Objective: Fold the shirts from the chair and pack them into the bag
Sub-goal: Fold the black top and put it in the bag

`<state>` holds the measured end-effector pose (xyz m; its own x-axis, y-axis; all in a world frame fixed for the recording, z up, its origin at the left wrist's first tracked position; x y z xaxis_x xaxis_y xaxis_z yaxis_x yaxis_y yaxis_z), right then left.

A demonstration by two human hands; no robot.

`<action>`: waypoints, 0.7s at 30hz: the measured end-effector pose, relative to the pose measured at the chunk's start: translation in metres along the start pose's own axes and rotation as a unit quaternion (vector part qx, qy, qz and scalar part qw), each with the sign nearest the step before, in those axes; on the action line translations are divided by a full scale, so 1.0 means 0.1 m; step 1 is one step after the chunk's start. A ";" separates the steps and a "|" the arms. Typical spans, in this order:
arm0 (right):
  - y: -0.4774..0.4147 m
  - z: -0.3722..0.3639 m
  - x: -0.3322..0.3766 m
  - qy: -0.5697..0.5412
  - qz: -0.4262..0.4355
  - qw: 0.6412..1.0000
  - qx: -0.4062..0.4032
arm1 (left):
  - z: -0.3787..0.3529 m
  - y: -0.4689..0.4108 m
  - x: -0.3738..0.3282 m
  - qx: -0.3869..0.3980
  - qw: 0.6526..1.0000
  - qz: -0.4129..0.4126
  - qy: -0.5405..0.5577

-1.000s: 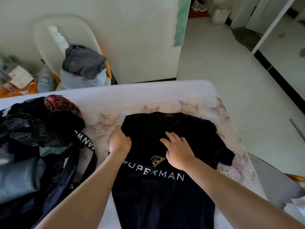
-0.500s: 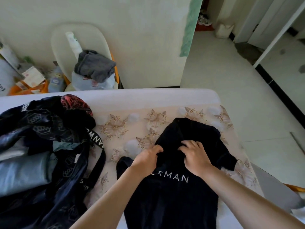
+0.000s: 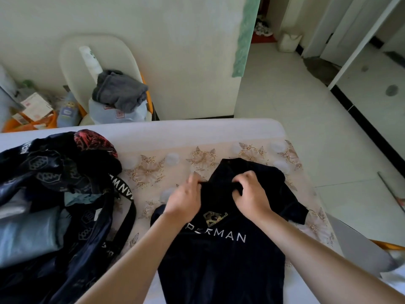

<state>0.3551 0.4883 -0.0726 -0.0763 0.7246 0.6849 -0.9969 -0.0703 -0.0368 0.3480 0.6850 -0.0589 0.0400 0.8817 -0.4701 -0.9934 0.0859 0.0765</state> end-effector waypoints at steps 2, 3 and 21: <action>-0.08 0.06 0.09 -0.034 -0.006 0.999 -0.038 | 0.52 -0.09 0.25 -0.111 0.989 0.095 -0.008; -0.11 0.03 0.13 -0.034 -0.012 0.999 -0.032 | 0.76 -0.13 0.42 -0.153 0.978 0.140 -0.032; -0.03 -0.29 -1.10 0.152 -0.242 0.939 0.194 | -0.79 -0.28 0.84 0.223 0.942 0.075 -0.239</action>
<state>0.3659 0.4283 -0.1687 0.3216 0.8939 0.3122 -0.8380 0.1153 0.5333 0.3709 0.7204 -0.1700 0.0523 0.9985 0.0165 -0.8521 0.0360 0.5222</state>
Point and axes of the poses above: each hand's wrist, its own y-axis away from the middle knuckle, its own z-axis out of the back of the hand, x = y × z, the point moved 9 cm from there along -y, towards the middle knuckle, and after that the axes turned 5 degrees about -y, right-handed, at the moved point
